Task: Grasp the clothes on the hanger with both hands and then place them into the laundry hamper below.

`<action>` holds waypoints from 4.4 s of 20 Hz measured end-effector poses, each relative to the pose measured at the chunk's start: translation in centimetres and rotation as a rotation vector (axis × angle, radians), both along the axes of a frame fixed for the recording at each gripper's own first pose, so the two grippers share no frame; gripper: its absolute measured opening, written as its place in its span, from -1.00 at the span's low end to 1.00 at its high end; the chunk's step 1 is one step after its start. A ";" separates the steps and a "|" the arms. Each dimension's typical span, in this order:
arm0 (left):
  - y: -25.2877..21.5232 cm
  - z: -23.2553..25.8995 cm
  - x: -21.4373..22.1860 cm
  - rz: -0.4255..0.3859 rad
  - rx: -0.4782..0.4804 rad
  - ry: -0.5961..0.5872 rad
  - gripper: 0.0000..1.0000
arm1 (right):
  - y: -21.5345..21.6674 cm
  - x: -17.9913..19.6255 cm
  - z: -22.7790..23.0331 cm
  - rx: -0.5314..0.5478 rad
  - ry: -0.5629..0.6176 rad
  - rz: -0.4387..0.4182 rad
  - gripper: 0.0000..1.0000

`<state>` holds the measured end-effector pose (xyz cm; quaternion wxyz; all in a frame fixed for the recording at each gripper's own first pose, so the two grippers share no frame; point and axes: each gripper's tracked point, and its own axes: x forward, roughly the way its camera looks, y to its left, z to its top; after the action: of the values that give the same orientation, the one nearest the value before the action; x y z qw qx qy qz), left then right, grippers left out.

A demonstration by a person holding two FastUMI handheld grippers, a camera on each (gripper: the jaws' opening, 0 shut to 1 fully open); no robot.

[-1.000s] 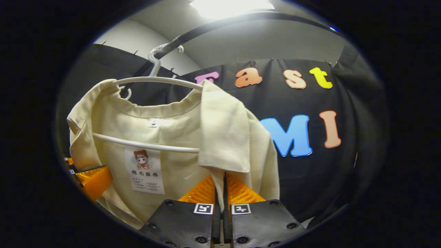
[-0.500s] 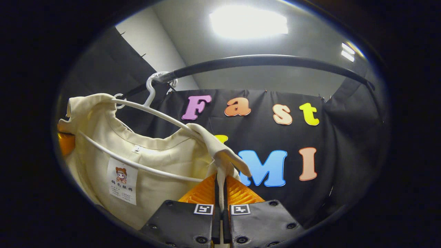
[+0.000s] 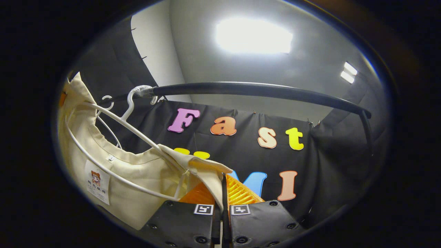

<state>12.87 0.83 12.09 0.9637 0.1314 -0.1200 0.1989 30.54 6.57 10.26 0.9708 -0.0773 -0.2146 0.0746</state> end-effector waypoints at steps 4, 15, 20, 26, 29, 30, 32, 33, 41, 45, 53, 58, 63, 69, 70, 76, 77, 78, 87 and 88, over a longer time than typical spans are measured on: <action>2.8 2.1 0.0 0.045 0.019 -0.030 -1.00 | -1.2 1.0 0.6 0.029 -0.002 -0.021 -0.92; 7.2 0.6 3.6 0.023 -0.031 0.012 -0.98 | -0.4 6.9 -3.1 0.095 0.166 0.062 -0.92; 8.3 -2.5 5.4 0.010 -0.075 0.075 -0.99 | 0.8 8.6 -6.5 0.119 0.285 0.122 -0.98; 9.4 -6.1 6.9 0.017 -0.089 0.124 -0.98 | 1.6 9.1 -9.9 0.108 0.360 0.133 -0.92; 10.0 -7.6 7.3 0.025 -0.089 0.148 -0.98 | 1.9 8.2 -10.9 0.080 0.358 0.124 -0.91; 10.2 -8.4 7.4 0.024 -0.096 0.160 -0.97 | 2.1 8.1 -11.3 0.069 0.368 0.126 -0.91; 10.4 -9.5 7.3 0.017 -0.119 0.176 -0.98 | 2.2 7.8 -12.5 0.061 0.394 0.124 -0.92; 10.4 -9.8 7.0 0.009 -0.126 0.181 -0.99 | 2.2 7.7 -12.8 0.061 0.406 0.120 -0.92; 10.2 -12.8 6.7 -0.036 -0.144 0.237 -0.98 | 1.5 5.6 -17.1 0.039 0.514 0.065 -0.91; 9.8 -13.5 5.3 -0.063 -0.144 0.254 -0.99 | 1.1 2.9 -17.6 0.032 0.510 0.049 -0.91; 5.9 -13.4 3.0 -0.209 -0.146 0.262 -0.99 | 2.8 -5.2 -15.0 0.010 0.465 0.097 -0.91; 2.4 -11.6 0.7 -0.336 -0.167 0.227 -0.98 | 5.3 -10.5 -12.5 0.011 0.440 0.171 -0.98; -1.6 -10.9 0.1 -0.441 -0.219 0.201 -0.99 | 8.6 -13.7 -11.8 0.043 0.456 0.255 -0.91; -4.1 -11.2 -1.2 -0.525 -0.315 0.184 -0.99 | 10.9 -18.0 -12.3 0.097 0.471 0.356 -0.96; -4.5 -12.1 -0.9 -0.536 -0.332 0.197 -0.99 | 11.0 -18.6 -13.1 0.115 0.484 0.369 -0.96; -6.2 -21.5 -0.6 -0.556 -0.388 0.340 -0.99 | 10.3 -20.4 -23.1 0.148 0.688 0.345 -0.92; -6.4 -23.3 -0.7 -0.556 -0.386 0.375 -0.98 | 10.1 -20.6 -24.7 0.150 0.726 0.332 -0.91; -6.4 -25.1 -0.9 -0.557 -0.380 0.406 -0.97 | 10.0 -20.4 -26.3 0.150 0.758 0.322 -0.91; -6.0 -37.7 -3.3 -0.550 -0.316 0.650 -0.97 | 9.1 -23.3 -36.9 0.062 0.953 0.261 -0.91; -6.5 -38.9 -4.0 -0.548 -0.299 0.677 -0.98 | 8.8 -23.6 -37.8 0.056 0.973 0.252 -0.91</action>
<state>8.86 -5.63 -26.80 0.9741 0.0118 0.2015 -0.1022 6.92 15.40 -27.55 0.9435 0.0193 0.2533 0.2129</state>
